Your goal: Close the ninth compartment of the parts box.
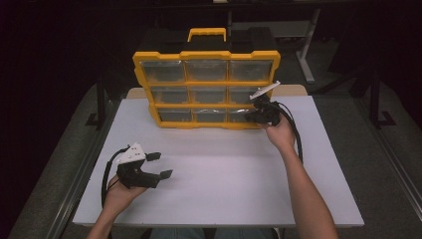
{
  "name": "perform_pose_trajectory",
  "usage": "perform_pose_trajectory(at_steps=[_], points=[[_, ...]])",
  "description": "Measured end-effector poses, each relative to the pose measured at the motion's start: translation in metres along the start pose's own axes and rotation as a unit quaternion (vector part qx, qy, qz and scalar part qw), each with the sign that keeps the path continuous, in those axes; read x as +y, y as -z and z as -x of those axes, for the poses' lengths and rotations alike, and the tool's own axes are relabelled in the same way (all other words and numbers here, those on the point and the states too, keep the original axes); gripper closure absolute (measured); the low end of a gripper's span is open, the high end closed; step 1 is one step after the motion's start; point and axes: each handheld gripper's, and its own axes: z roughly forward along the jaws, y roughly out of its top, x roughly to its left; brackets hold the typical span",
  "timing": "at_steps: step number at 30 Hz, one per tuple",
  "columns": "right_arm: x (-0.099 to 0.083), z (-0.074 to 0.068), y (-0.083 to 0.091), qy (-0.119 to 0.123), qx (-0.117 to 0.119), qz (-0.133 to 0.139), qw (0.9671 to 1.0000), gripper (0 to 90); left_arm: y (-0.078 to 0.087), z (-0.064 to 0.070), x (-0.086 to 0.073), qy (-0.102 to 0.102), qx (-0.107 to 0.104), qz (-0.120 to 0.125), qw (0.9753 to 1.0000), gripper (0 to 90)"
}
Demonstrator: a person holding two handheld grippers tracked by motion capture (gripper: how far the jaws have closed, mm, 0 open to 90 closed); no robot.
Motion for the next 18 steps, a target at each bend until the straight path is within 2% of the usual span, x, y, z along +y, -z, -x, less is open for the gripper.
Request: perform_pose_trajectory(at_steps=[3, 7, 16, 18], points=[[-0.001, -0.001, 0.002, 0.003, 0.005, 0.002, 1.0, 85.6, 0.0, 0.0, 0.0, 0.001, -0.001, 0.0, 1.0, 22.4], [-0.002, -0.004, 0.006, -0.005, 0.022, 0.011, 0.9997, 83.2, 0.0, 0.001, 0.0, 0.0, 0.0, -0.002, 1.0, 22.4], [-0.004, -0.006, 0.014, -0.006, 0.038, 0.029, 0.9988, 79.1, 0.0, 0.0, 0.0, 0.0, -0.001, -0.003, 1.0, 22.3], [-0.005, -0.008, 0.016, -0.018, 0.043, 0.03, 0.9985, 77.1, -0.001, 0.0, 0.0, 0.001, -0.001, -0.003, 1.0, 22.3]])
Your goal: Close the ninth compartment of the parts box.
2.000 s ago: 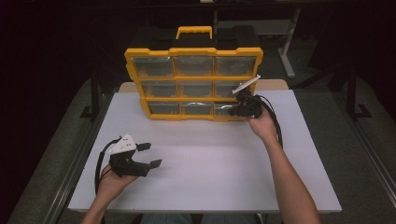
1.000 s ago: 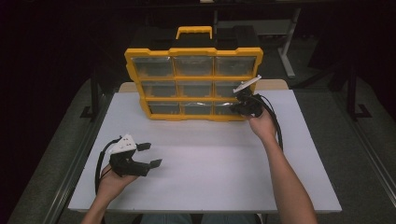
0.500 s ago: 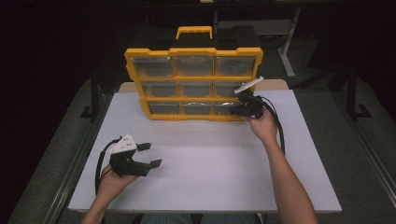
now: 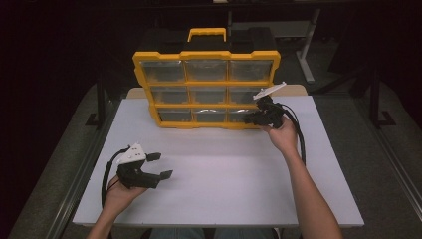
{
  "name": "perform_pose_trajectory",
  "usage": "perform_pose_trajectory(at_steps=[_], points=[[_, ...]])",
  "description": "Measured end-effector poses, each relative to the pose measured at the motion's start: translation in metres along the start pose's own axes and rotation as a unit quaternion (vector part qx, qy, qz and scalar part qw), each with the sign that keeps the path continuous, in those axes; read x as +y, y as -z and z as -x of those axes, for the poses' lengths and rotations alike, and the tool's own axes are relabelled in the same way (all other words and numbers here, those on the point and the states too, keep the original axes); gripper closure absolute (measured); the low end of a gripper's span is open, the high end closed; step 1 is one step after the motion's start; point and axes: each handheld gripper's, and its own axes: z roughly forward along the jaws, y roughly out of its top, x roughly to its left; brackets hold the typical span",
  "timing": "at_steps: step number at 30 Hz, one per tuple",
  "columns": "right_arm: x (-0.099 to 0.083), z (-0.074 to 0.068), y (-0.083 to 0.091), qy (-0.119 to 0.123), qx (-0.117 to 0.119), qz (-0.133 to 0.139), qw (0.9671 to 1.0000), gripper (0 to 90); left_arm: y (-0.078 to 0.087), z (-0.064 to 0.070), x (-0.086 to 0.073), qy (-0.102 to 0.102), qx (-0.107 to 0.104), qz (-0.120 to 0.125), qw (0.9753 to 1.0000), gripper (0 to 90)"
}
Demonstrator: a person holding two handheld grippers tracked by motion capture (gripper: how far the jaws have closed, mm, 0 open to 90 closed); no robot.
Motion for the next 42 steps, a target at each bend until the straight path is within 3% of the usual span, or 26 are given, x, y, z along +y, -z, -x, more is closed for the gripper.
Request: perform_pose_trajectory(at_steps=[20, 42], points=[[-0.02, -0.011, 0.015, -0.014, 0.036, 0.025, 0.999, 54.6, 0.001, -0.003, -0.005, -0.002, 0.001, -0.005, 1.0, 22.3], [-0.056, -0.021, 0.038, -0.026, 0.035, 0.046, 0.998, 40.1, -0.001, -0.002, -0.009, -0.003, -0.001, -0.015, 0.9999, 22.3]])
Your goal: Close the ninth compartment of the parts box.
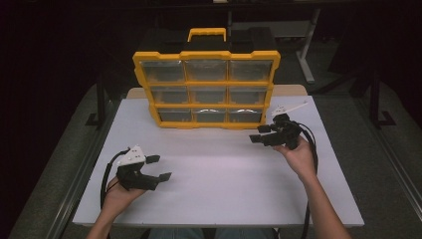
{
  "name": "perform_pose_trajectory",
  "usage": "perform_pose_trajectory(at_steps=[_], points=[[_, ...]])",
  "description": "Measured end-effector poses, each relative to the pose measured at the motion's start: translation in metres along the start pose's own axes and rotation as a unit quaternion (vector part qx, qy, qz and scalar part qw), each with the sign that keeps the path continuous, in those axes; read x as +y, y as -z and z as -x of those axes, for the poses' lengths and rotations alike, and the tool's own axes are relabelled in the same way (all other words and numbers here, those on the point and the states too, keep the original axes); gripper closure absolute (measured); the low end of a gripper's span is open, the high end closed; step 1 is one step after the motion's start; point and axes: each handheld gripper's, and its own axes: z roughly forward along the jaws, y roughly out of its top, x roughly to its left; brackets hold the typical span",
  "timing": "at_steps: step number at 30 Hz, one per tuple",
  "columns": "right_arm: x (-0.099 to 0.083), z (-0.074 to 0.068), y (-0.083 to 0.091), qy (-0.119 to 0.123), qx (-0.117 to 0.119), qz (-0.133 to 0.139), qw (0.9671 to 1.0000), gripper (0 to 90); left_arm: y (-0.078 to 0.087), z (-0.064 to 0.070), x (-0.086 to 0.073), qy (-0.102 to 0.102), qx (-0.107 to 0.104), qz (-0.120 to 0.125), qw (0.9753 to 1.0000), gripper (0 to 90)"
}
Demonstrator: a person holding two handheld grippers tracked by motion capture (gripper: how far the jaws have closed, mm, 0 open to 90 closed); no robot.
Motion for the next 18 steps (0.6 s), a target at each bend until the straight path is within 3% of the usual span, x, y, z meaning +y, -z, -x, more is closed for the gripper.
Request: perform_pose_trajectory(at_steps=[18], points=[[-0.035, 0.002, 0.022, -0.021, -0.015, 0.011, 0.9996, 30.4, 0.001, 0.003, -0.004, 0.003, -0.001, -0.001, 1.0, 22.3]])
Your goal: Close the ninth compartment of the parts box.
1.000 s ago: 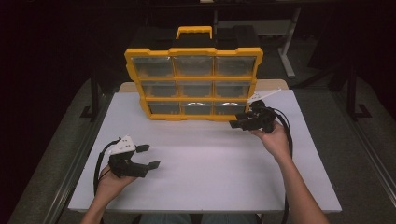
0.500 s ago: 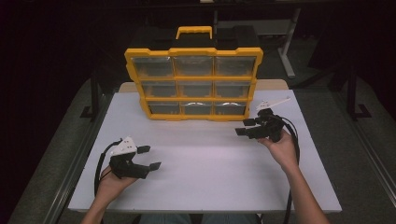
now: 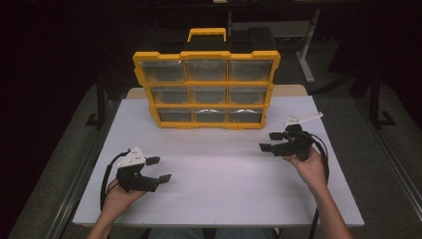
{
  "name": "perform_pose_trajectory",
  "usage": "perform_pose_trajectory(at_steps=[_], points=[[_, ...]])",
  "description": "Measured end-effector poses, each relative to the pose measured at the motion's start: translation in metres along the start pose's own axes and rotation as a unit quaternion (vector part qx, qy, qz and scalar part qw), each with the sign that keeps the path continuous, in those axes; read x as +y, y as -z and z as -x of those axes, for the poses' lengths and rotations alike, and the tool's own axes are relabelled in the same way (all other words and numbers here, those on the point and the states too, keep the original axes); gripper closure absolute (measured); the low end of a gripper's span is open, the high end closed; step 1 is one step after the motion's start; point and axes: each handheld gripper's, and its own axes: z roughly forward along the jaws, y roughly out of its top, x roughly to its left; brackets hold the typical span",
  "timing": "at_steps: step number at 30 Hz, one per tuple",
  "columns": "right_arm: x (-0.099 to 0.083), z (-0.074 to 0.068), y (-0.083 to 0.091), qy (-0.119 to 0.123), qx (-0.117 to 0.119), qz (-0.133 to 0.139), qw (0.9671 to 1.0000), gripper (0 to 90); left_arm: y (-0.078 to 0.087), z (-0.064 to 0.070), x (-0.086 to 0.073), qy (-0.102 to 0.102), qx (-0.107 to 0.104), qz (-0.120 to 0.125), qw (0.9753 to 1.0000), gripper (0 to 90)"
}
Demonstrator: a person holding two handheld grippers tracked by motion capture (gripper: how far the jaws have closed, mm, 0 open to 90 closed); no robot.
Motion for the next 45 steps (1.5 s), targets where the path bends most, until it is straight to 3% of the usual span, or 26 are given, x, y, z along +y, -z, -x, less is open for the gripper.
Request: perform_pose_trajectory(at_steps=[26, 45], points=[[-0.041, -0.006, 0.019, -0.003, -0.031, 0.011, 0.9994, 16.5, 0.01, -0.001, -0.015, 0.016, 0.006, -0.005, 0.9998, 21.9], [-0.066, -0.006, 0.027, -0.017, -0.047, 0.014, 0.9986, 14.5, 0.01, -0.002, -0.02, 0.017, 0.003, -0.009, 0.9998, 17.6]])
